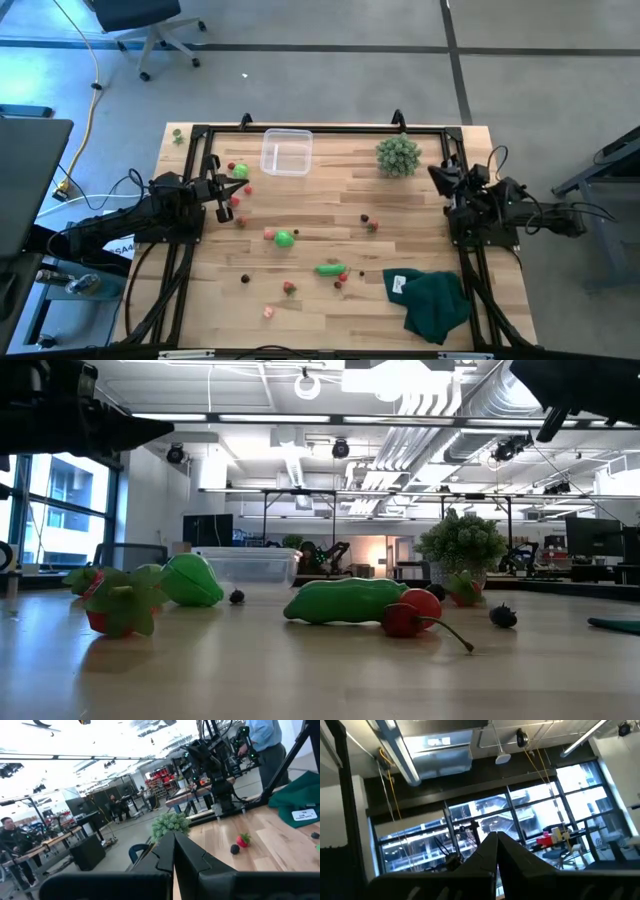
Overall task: Pick and placing Produce into tupperware
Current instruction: Move the transparent bin to the middle
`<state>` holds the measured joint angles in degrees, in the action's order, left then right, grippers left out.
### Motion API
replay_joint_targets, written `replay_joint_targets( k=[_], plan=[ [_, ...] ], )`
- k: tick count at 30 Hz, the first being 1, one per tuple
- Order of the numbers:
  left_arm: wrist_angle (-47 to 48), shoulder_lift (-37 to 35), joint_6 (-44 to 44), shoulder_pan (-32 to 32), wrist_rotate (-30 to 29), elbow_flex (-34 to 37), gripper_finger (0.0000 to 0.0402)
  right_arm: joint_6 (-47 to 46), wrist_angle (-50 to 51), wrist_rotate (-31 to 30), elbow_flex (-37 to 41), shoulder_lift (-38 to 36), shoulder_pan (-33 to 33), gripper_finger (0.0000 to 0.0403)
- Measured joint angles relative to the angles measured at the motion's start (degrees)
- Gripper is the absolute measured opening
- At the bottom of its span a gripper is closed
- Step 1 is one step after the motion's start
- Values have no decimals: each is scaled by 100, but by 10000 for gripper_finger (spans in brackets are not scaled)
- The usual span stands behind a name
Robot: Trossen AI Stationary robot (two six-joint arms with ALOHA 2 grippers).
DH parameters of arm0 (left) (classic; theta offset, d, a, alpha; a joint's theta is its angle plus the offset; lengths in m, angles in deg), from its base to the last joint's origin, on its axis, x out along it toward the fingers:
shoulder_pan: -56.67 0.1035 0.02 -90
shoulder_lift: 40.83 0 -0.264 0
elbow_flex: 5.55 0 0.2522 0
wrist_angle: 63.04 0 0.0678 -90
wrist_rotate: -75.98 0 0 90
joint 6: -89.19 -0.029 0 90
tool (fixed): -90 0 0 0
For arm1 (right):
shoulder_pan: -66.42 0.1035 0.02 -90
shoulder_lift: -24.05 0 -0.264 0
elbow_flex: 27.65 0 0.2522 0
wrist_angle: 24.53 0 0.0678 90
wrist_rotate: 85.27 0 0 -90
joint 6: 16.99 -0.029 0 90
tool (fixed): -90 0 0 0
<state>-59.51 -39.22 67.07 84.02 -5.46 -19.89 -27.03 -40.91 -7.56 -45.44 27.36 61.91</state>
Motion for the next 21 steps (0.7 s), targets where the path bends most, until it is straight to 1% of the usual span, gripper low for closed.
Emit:
replay_joint_targets(
  k=[5, 8, 11, 15, 21],
  plan=[
    [5, 0, 90, 0, 2, 0, 1, 312, 605, -423, -817, 701, 0, 0],
    [7, 0, 196, 0, 1, 0, 1, 455, 1094, -752, -1466, 1438, -44, 0],
    [7, 0, 244, 0, 2, -1, 1, 455, 1477, -780, -2180, 2375, -238, 0],
    [12, 0, 244, 0, 2, 2, 1, 396, 2160, -477, -3265, 3812, -659, 0],
    [128, 0, 225, 0, 0, -1, 1, 240, 3507, 293, -5172, 6028, -1329, 0]
  ],
)
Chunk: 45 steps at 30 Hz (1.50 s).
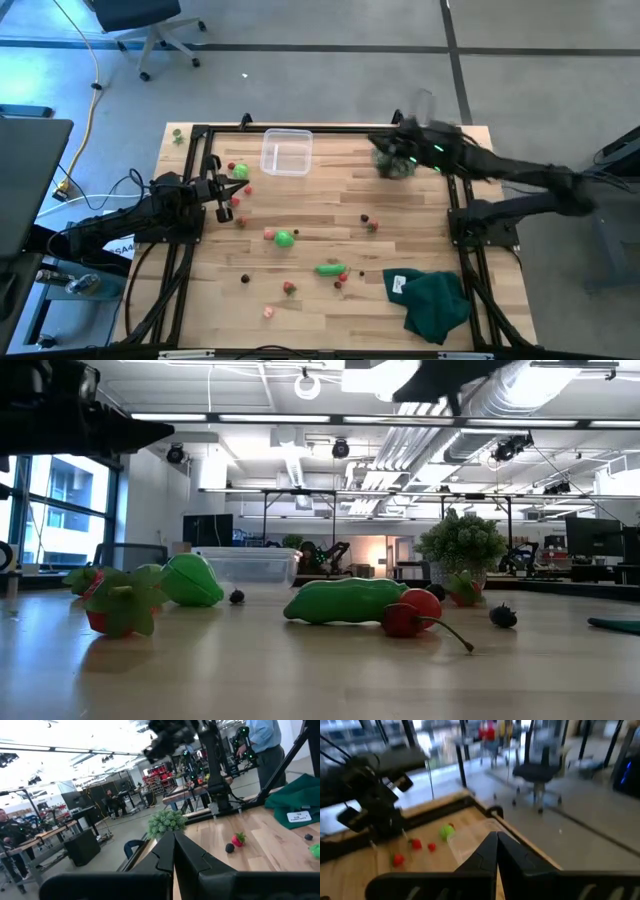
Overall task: Pick and placing Produce into tupperware
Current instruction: Move the transparent bin to the middle
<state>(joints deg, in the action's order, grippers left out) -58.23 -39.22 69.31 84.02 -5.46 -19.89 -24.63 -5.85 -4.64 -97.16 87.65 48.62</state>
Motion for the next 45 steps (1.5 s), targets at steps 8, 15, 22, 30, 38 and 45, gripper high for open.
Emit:
replay_joint_targets(
  k=[8, 15, 22, 30, 38, 45],
  plan=[
    [298, 2, -132, 0, 0, 1, 1, 144, 1652, 302, -2555, 2362, -397, 0],
    [599, 2, -218, 0, -4, 0, 1, 426, 2617, 1365, -4372, 4235, -549, 0],
    [695, 2, -237, 0, -2, 2, 1, 631, 3627, 1571, -6080, 6051, -604, 0],
    [690, 2, -237, 0, -2, 0, 1, 938, 4753, 1649, -7844, 7777, -587, 0],
    [686, -1, -237, 0, -19, 2, 1, 1113, 5059, 1532, -7542, 7979, -553, 0],
    [686, 0, -237, 2, -22, 1, 1, 1065, 5361, 1568, -7538, 7971, -386, 0]
  ],
)
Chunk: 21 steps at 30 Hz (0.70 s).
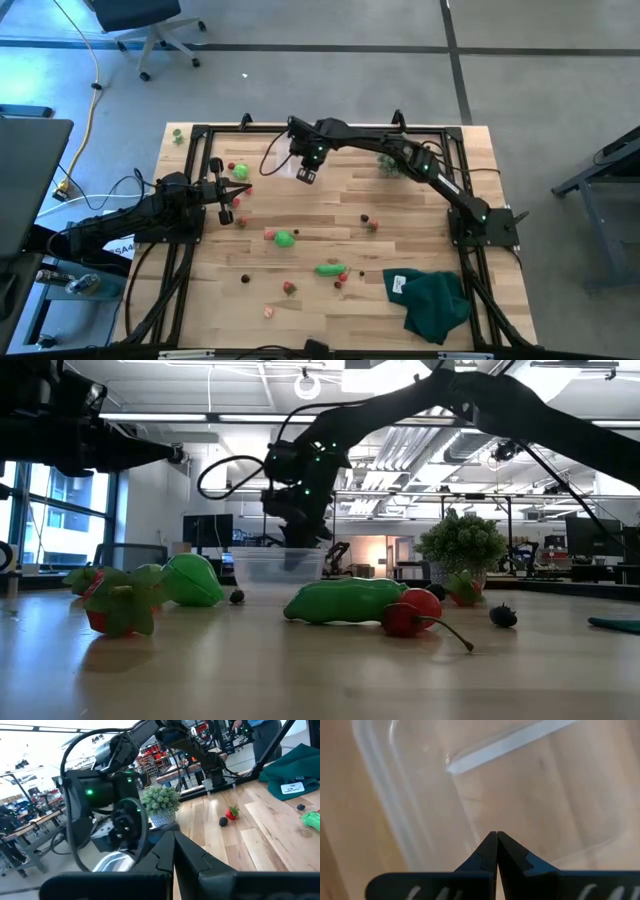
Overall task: Pick and placing Produce into tupperware
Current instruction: Move the transparent bin to the middle
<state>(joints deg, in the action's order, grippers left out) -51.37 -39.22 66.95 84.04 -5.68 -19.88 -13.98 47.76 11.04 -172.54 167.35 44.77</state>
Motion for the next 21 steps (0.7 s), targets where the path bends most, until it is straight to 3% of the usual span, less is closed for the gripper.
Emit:
replay_joint_targets(
  k=[11, 21],
  plan=[
    [0, 0, 2, -2, 0, -1, 1, -313, 971, -4, 0, 0, 505, 0],
    [0, 0, 7, -1, 2, -1, 1, -875, 1935, -710, 0, -2, 963, 0]
  ],
)
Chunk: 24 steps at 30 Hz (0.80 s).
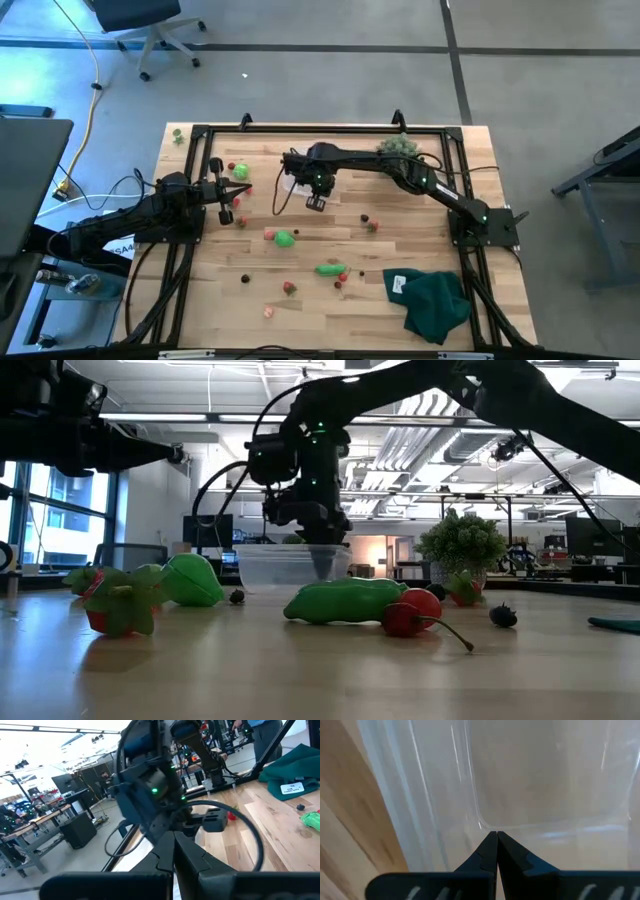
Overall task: Pick and placing Produce into tupperware
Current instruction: Move the transparent bin to the middle
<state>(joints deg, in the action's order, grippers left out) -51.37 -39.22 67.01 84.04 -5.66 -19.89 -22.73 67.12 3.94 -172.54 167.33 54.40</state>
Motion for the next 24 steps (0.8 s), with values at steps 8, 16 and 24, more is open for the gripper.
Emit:
replay_joint_targets(
  k=[8, 16, 24],
  plan=[
    [0, 1, 60, 0, 20, 1, 1, -249, 139, -24, 73, -13, 428, 0],
    [0, 1, 144, -1, 22, 0, 1, -345, 104, -320, 668, -46, 680, 0],
    [2, -1, 151, -1, 22, 2, 1, -348, -72, -529, 745, -122, 840, 0]
  ],
)
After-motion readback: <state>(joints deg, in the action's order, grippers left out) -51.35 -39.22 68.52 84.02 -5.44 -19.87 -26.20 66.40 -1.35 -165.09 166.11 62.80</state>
